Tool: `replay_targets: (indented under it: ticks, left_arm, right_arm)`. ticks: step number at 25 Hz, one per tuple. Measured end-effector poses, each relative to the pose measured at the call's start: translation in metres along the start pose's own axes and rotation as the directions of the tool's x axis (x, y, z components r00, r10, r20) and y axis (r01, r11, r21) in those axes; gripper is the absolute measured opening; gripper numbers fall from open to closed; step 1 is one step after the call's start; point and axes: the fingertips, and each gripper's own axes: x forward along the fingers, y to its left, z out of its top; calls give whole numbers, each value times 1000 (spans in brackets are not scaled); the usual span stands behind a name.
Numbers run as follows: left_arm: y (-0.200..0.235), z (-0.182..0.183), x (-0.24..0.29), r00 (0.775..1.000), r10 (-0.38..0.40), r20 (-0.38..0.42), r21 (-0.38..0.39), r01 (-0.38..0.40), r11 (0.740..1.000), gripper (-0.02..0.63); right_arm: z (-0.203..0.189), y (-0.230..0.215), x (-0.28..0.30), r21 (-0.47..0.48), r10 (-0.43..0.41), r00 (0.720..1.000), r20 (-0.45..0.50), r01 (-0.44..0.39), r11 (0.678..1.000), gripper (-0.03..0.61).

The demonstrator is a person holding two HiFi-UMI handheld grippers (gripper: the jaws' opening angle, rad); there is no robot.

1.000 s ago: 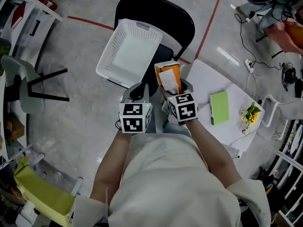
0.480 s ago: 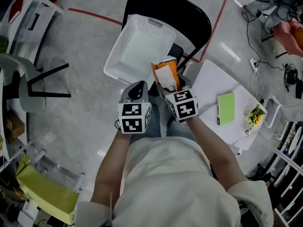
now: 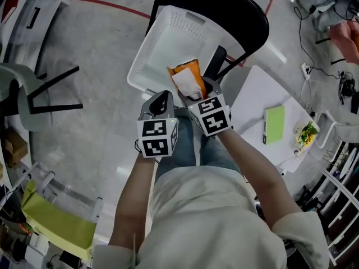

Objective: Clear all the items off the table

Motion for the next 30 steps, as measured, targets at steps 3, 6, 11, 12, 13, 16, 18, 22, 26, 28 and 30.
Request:
replay_targets:
  ticks: [3, 6, 11, 12, 13, 16, 18, 22, 26, 28, 30]
  left_arm:
    - [14, -2, 6, 1000, 13, -6, -30, -13, 999, 9]
    - [27, -5, 10, 1000, 23, -11, -58, -24, 998, 9]
    - [43, -15, 15, 999, 39, -26, -99, -42, 994, 9]
    - [46, -17, 17, 999, 43, -30, -110, -46, 993, 9]
    - [48, -18, 18, 998, 46, -32, -120, -49, 992, 9]
    - [55, -20, 23, 998, 51, -35, -142, -55, 988, 9]
    - [59, -20, 28, 998, 51, -35, -154, -55, 986, 9]
    - [64, -20, 34, 998, 50, -42, -170, -57, 984, 9]
    - [73, -18, 40, 997, 60, -39, -196, -66, 978, 9]
    - [78, -18, 41, 997, 68, -38, -213, -74, 974, 9]
    - [82, -19, 42, 996, 75, -41, -227, -82, 970, 9]
  right_arm:
    - [4, 6, 17, -24, 19, 1000, -17, -19, 1000, 313]
    - [6, 11, 33, -46, 37, 999, -34, -38, 998, 313]
    - [8, 17, 57, -79, 58, 996, -74, -64, 995, 313]
    - [9, 18, 63, -90, 62, 995, -84, -70, 993, 313]
    - [10, 18, 69, -103, 65, 994, -93, -74, 992, 313]
    - [13, 20, 88, -142, 71, 991, -114, -87, 986, 313]
    - [14, 20, 100, -161, 73, 989, -128, -93, 983, 313]
    - [10, 20, 120, -191, 76, 984, -163, -107, 976, 313]
    - [3, 21, 140, -221, 82, 976, -202, -127, 967, 314]
    - [0, 21, 149, -236, 83, 971, -223, -137, 962, 314]
    - [-4, 22, 158, -248, 85, 966, -246, -147, 958, 314]
